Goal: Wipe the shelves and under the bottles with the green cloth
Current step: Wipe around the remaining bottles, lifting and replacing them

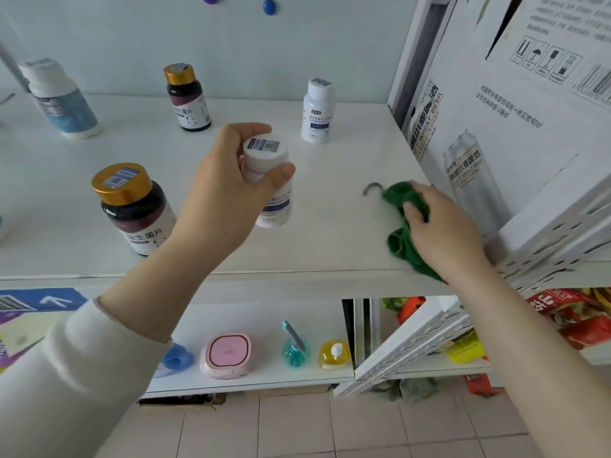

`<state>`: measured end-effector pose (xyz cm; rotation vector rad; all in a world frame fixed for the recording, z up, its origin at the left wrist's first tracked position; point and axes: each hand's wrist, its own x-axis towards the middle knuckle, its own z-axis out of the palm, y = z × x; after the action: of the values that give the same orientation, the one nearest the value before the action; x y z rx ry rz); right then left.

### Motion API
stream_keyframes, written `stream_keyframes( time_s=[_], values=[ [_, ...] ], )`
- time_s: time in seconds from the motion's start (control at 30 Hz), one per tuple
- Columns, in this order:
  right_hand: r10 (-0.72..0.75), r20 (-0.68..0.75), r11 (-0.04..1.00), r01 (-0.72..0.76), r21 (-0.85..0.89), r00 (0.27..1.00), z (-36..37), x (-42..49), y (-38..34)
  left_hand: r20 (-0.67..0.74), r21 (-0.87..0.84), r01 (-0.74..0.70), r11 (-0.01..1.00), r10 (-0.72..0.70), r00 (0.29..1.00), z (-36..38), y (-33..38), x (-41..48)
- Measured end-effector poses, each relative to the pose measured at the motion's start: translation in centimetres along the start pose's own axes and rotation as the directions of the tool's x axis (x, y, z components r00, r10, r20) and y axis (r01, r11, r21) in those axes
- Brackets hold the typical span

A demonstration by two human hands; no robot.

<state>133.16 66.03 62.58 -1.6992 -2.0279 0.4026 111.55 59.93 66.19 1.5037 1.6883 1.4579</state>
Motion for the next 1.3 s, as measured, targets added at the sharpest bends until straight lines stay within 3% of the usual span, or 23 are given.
stream_keyframes(
  time_s=[0.1,0.2,0.33,0.43,0.53,0.63,0.67,0.73,0.83,0.9,0.97,1.07,1.13,1.2,1.3],
  values=[
    [-0.169,0.059,0.985,0.167,0.041,0.984,2.0,-1.6,-3.6,-0.018,0.006,-0.003,1.0,0.003,1.0,-0.4,0.1,-0.2],
    [-0.385,0.122,0.922,0.376,0.09,0.915,4.7,-4.5,-7.5,-0.055,0.029,-0.026,0.999,0.027,0.998,-0.7,0.3,-0.2],
    [-0.523,0.036,0.852,0.522,0.027,0.852,6.6,-7.0,-8.8,-0.043,0.037,-0.028,0.999,0.029,0.999,-0.8,0.7,-0.1],
    [-0.448,0.059,0.894,0.446,0.04,0.892,4.6,-5.6,-5.6,-0.023,0.024,-0.018,1.0,0.019,1.0,-0.7,0.6,-0.4],
    [-0.095,0.044,0.996,0.095,0.003,0.995,1.2,-1.2,-0.7,0.006,0.025,-0.001,1.0,0.001,1.0,-0.4,0.5,-1.0],
    [0.075,0.091,0.993,-0.066,-0.101,0.993,0.5,2.5,0.0,0.01,0.021,0.011,1.0,-0.011,1.0,0.0,0.3,-1.3],
    [0.05,0.133,0.993,-0.035,-0.116,0.99,1.1,2.9,-0.7,0.003,0.022,0.014,1.0,-0.014,1.0,0.0,0.3,-1.3],
    [-0.142,0.186,0.984,0.159,-0.08,0.972,2.2,2.6,-2.8,-0.024,0.035,0.02,0.999,-0.02,1.0,-0.3,0.1,-1.1],
    [-0.454,0.255,0.886,0.462,0.03,0.854,4.2,-1.0,-5.9,-0.075,0.052,0.025,0.998,-0.022,0.997,-0.9,-0.1,-0.5],
    [-0.534,0.273,0.839,0.543,0.049,0.8,4.5,-2.5,-6.2,-0.083,0.07,0.037,0.997,-0.031,0.996,-1.0,-0.2,-0.4],
    [-0.476,0.252,0.876,0.479,0.052,0.843,3.8,-1.2,-4.9,-0.06,0.08,0.059,0.995,-0.054,0.997,-0.6,-0.4,-0.6],
    [-0.159,0.176,0.983,0.173,-0.065,0.971,2.3,4.1,-1.8,0.003,0.063,0.058,0.996,-0.058,0.998,0.7,-0.5,-1.1],
    [-0.004,0.101,0.988,0.02,-0.155,0.995,2.0,7.5,-0.8,0.036,0.055,0.042,0.998,-0.044,0.998,1.9,-0.2,-1.5],
    [0.0,0.113,0.982,0.021,-0.187,0.994,2.6,9.0,-1.0,0.057,0.063,0.027,0.998,-0.031,0.998,2.9,0.0,-1.9],
    [-0.102,0.155,0.992,0.112,-0.064,0.983,3.5,8.6,-2.0,0.049,0.088,0.004,0.996,-0.009,0.999,3.7,-0.1,-2.0]
  ],
)
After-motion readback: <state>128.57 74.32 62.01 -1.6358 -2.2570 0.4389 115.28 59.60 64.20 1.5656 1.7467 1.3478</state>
